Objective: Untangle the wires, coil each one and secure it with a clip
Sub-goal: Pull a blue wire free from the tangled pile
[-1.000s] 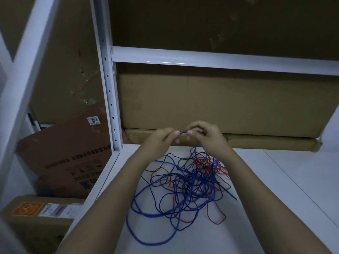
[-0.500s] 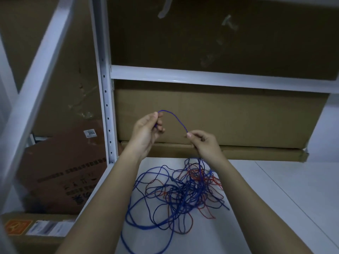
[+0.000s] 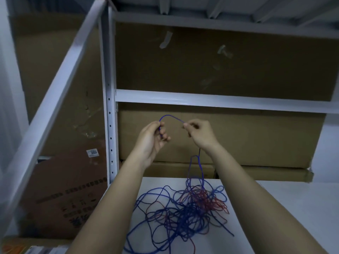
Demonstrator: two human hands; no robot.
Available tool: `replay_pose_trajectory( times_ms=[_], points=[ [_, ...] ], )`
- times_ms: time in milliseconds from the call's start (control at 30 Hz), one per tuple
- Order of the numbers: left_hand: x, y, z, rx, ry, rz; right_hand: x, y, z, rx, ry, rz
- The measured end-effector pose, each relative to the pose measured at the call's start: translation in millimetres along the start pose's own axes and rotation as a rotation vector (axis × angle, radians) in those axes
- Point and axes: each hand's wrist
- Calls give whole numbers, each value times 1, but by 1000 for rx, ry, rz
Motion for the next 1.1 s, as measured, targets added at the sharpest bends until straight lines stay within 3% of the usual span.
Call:
replay_pose_trajectory(
  times_ms=[233, 567, 667, 767, 867, 1000, 1100],
  points=[
    [-9, -3, -21, 25, -24, 24, -40, 37, 41, -177, -122, -92],
    [-16, -44, -65, 124, 179, 95, -125, 50, 70, -203, -265, -316],
    [-26, -63, -84, 544, 142, 131, -141, 55, 67, -275, -340, -315],
    [-40, -80, -109, 1065, -50, 183, -149, 60, 54, -290, -382, -271],
    [-51, -93, -128, 1383, -192, 154, -150, 67, 46, -322, -263, -331],
    [-70, -94, -121, 1178, -251, 21, -142, 83, 50, -343, 38, -466],
    [-83, -85, -110, 943, -240, -111, -134, 89, 56, -283, 164, -498]
  ],
)
Point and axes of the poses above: each hand's wrist, its own x-axis towards the middle knuckle, its own z-axis out of the palm, y = z × x, and after that the axes turned 7 degrees about -x, right-handed
